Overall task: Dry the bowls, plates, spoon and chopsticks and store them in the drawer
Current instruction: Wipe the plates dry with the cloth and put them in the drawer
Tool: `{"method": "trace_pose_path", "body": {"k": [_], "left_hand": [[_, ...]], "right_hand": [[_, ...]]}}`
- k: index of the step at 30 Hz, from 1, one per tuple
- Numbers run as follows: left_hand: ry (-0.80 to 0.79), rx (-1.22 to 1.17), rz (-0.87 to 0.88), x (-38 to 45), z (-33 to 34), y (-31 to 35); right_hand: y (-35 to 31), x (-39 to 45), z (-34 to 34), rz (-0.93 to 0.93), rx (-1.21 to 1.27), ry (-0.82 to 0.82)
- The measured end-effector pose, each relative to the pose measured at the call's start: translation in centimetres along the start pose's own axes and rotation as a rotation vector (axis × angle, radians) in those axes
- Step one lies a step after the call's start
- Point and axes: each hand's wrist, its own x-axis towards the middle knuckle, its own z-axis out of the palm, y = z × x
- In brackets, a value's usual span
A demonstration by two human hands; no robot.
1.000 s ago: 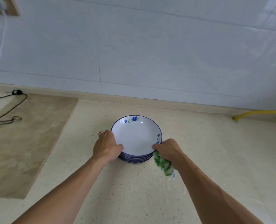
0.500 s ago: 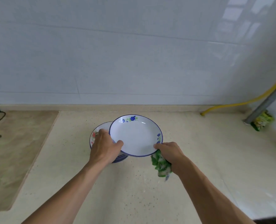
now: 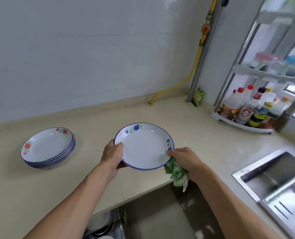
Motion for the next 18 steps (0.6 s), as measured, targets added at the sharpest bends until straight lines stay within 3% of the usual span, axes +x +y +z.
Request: {"method": "trace_pose_path", "body": {"k": [9,18], "left_hand": [[-0.037,0.143,0.068,-8.0,18.8,-3.2],[-0.057,0.397,0.178,-9.8,32.6,-5.4]], "right_hand": [[8.6,-2.3,-17.9,0.027,0.098,0.12],[17.1,-2.0,-30.1,0.173,0.246,0.426]]}}
